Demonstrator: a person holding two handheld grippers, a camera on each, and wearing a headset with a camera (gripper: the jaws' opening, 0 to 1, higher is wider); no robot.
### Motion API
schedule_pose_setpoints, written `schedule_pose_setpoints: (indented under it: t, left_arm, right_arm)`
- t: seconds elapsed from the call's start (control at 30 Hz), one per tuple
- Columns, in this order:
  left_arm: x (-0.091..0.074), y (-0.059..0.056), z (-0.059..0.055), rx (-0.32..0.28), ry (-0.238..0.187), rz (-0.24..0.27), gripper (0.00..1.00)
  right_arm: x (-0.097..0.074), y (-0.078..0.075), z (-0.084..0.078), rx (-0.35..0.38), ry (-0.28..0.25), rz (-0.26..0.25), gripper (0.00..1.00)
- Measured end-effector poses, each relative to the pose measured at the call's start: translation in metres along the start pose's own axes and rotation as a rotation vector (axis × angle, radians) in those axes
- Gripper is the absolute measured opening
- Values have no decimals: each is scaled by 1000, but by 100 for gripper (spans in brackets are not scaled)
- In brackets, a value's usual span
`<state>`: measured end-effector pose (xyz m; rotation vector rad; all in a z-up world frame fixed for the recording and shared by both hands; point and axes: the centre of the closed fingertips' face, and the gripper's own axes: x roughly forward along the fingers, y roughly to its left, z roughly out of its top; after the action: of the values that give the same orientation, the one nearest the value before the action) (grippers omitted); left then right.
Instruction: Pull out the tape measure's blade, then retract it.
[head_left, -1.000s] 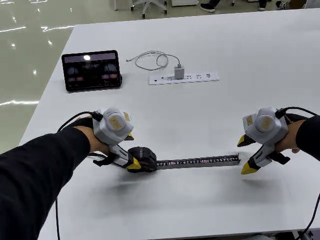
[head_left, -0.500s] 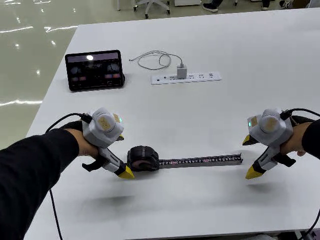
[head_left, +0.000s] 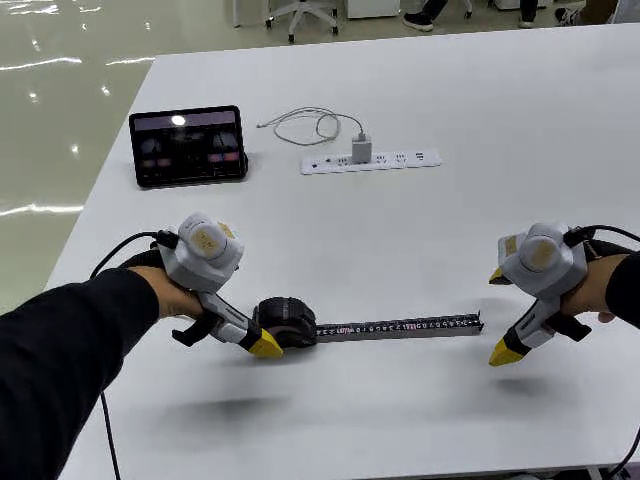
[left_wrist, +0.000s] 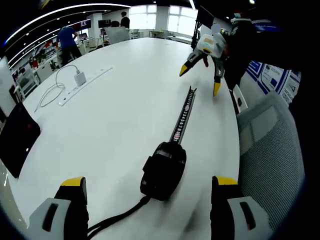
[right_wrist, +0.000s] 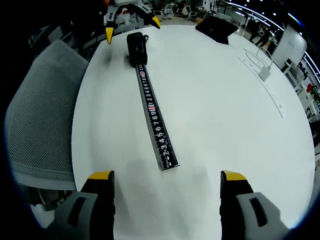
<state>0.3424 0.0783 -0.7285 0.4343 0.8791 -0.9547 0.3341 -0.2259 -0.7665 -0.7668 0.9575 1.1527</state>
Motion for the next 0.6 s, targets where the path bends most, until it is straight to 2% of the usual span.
schedule_pose_setpoints:
  t: [0.07, 0.1, 0.13, 0.17, 0.2, 0.27, 0.33, 0.4, 0.5, 0.57, 0.6]
  left_arm:
    - [-1, 3, 0, -12, -18, 20, 100]
    - [-3, 12, 2, 1, -46, 74, 100]
    - [-5, 16, 3, -2, -60, 95, 100]
    - [-6, 18, 2, -47, -71, 112, 100]
    - [-7, 19, 1, -69, -74, 113, 100]
    - [-10, 20, 4, -90, -136, 124, 100]
    - [-11, 22, -1, -151, -152, 140, 100]
    - [-14, 24, -2, -156, -180, 157, 100]
    - [-19, 21, -2, -177, -237, 167, 100]
    - [-21, 18, -4, -185, -253, 163, 100]
    - [-23, 16, -6, -194, -261, 159, 100]
  right_arm:
    - [0, -1, 1, 12, -12, -13, 85]
    - [-1, -3, 1, 34, -24, -29, 86]
    - [-1, -5, 1, 46, -33, -45, 88]
    - [-3, -8, 4, 63, -60, -70, 89]
    - [-4, -9, 6, 72, -76, -80, 89]
    - [-8, -13, 12, 120, -140, -119, 90]
    - [-10, -13, 11, 146, -158, -143, 93]
    - [-11, -12, 12, 161, -182, -160, 95]
    - [-14, -7, 14, 230, -251, -183, 94]
    - [-16, -5, 10, 235, -252, -208, 95]
    - [-17, -3, 9, 250, -273, -228, 94]
